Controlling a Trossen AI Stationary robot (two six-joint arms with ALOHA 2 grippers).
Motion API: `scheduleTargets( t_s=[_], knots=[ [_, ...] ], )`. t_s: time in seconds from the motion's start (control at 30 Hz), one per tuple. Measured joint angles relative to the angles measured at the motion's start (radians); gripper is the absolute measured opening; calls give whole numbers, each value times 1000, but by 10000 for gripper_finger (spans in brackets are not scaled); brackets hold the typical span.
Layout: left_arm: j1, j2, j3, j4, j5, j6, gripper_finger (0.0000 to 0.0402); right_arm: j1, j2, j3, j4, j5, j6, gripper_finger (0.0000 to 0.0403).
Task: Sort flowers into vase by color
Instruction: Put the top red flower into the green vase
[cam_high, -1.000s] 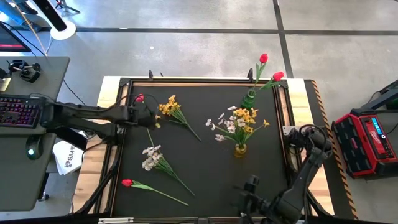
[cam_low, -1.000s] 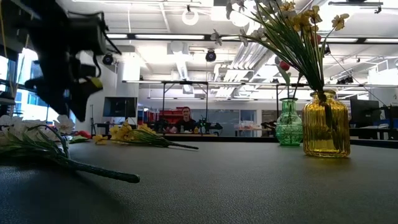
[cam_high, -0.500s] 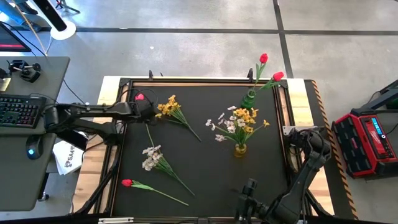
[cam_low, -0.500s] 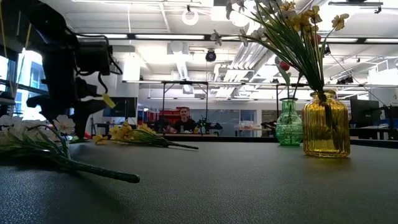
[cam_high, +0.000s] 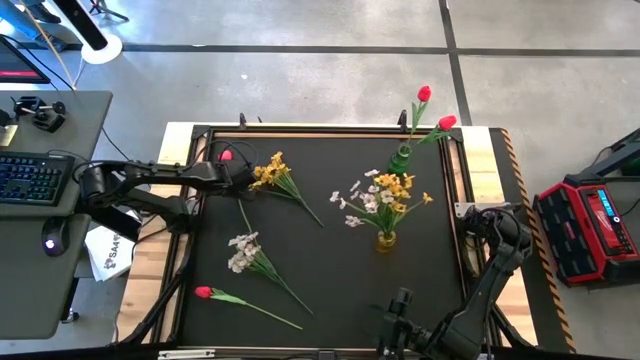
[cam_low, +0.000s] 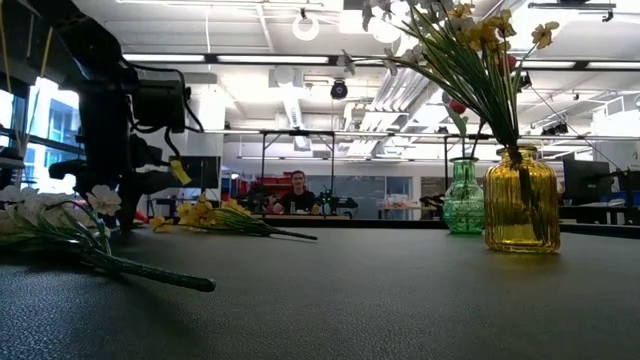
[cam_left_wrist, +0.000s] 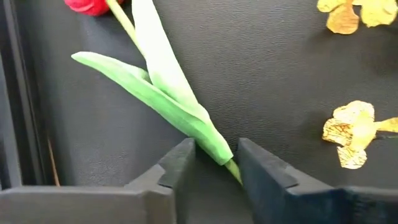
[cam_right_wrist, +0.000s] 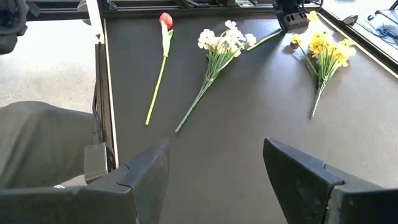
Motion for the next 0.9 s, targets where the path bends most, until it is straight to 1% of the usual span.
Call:
scheduleTargets(
  t_s=[0.2,0.27,0.4,0.53,0.6,0.67,0.73,0.8,0.9],
  knots=[
    [0,-10,-2,11,11,60,28,-1,0,0,2,-3,0,243],
    [-4,-31,-2,11,9,79,9,-1,0,0,2,-11,0,243],
    [-25,-116,-6,-32,3,116,8,-6,0,0,2,-18,0,243],
    [-53,-231,34,-104,-26,130,3,-28,0,1,-1,3,-34,243],
    [-66,-299,62,-109,-27,155,3,-50,0,1,0,33,-54,243],
    [-85,-368,94,-102,-24,189,3,-81,0,1,5,29,-61,243],
    [-112,-431,124,-92,-20,232,3,-124,-3,1,16,-57,-91,243],
    [-154,-496,144,-39,3,304,3,-169,-5,1,59,-163,-186,243],
    [-232,-589,148,79,90,419,3,-232,-5,1,219,-269,-443,243]
  ],
)
